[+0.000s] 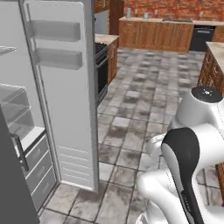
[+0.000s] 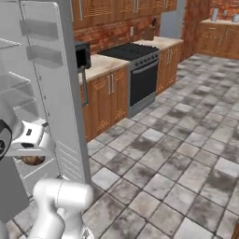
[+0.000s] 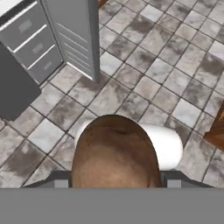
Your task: Open the fridge, remove the mango, potato, and fish, and place them on any counter.
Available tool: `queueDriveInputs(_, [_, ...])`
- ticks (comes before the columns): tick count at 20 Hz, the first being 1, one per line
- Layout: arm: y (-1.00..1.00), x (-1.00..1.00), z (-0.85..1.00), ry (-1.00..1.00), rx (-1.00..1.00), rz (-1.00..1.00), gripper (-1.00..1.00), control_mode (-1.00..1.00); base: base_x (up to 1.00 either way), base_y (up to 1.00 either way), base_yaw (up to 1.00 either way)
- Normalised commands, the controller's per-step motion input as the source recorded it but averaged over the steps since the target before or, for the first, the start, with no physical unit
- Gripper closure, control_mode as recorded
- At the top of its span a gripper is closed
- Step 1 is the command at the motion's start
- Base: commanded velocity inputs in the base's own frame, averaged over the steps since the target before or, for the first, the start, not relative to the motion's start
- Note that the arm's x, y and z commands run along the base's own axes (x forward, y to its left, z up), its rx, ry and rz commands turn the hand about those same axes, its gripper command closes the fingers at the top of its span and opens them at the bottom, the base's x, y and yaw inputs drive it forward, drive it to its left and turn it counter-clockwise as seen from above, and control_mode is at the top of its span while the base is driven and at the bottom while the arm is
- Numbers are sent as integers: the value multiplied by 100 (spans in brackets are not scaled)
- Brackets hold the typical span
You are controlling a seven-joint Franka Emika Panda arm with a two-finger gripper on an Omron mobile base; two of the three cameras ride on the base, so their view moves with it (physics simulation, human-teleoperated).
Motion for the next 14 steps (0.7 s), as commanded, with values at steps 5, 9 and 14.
queueDriveInputs(5, [0,0,0,0,0,0,100,100,-32,-81,-59])
queueDriveInputs(9, [0,0,0,0,0,0,100,100,24,-100,-45])
queueDriveInputs(14, [0,0,0,0,0,0,100,100,55,-100,-40])
